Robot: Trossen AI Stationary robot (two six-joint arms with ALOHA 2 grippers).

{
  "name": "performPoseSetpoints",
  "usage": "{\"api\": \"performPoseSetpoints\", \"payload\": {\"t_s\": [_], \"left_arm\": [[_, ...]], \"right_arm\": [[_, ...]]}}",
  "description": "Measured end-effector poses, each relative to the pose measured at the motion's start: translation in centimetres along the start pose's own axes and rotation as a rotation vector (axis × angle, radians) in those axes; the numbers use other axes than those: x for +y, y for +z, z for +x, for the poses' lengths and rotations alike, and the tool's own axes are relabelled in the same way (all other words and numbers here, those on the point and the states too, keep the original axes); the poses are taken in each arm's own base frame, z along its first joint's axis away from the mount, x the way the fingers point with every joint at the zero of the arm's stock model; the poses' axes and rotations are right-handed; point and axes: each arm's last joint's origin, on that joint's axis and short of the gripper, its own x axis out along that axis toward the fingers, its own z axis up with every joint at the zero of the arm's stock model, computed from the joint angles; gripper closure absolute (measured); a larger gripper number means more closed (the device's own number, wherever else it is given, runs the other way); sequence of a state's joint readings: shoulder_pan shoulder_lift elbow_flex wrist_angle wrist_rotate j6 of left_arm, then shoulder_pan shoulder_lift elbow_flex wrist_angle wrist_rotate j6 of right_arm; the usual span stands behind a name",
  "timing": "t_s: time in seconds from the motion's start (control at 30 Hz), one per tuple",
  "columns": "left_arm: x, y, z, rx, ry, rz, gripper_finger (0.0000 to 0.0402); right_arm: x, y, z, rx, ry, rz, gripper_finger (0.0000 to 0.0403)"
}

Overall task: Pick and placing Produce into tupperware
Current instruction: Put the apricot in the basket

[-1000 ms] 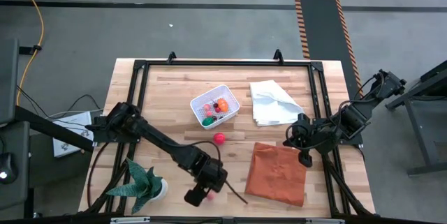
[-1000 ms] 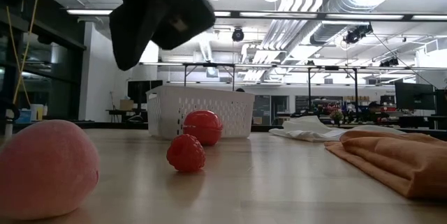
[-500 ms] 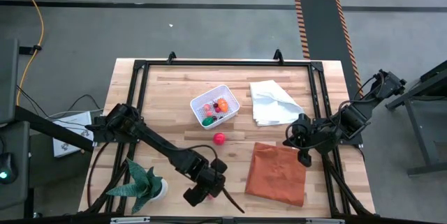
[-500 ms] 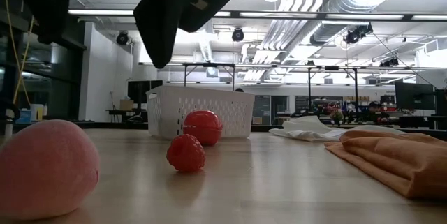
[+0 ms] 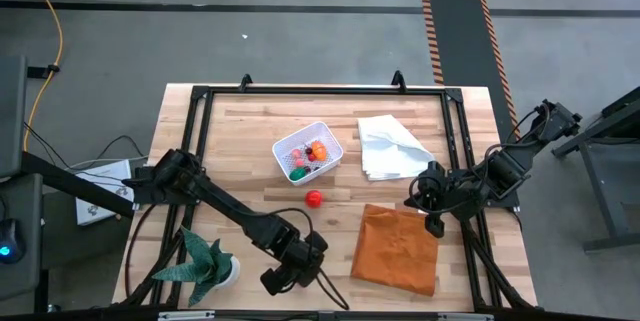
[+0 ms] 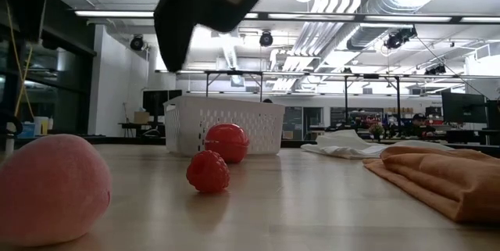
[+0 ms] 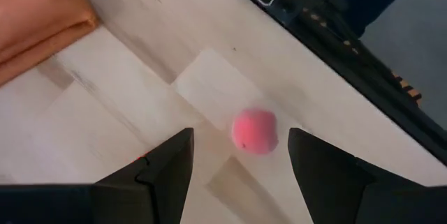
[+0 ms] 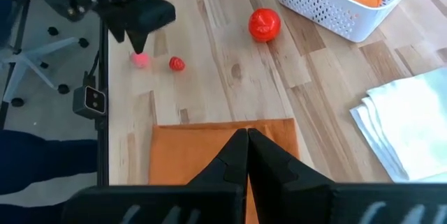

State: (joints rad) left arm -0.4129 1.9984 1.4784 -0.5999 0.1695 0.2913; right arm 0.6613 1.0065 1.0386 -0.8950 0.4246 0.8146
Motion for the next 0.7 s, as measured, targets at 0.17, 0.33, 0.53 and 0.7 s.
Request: {"api": "performPoseSetpoints", "payload": {"t_s": [0.17,0.33,0.53,0.7], "left_arm": [[-0.2,0.1,1.3,0.001,-0.010,0.010,0.0181],[-0.8,0.1,2.0,0.015,-0.022,0.025,0.0181],[-1.1,-0.3,2.8,0.044,-0.037,0.041,0.0181],[-1.0,-0.2,2.8,0.041,-0.018,0.042,0.0181]], "right_arm": [[0.0,0.0,0.0,0.001,-0.003,-0.001,0.0403],[-0.1,0.0,0.0,0.003,-0.006,-0.003,0.0403],[-0.1,0.0,0.0,0.001,-0.008,-0.004,0.0403],[-0.1,0.0,0.0,0.000,-0.008,-0.005,0.0403]]}}
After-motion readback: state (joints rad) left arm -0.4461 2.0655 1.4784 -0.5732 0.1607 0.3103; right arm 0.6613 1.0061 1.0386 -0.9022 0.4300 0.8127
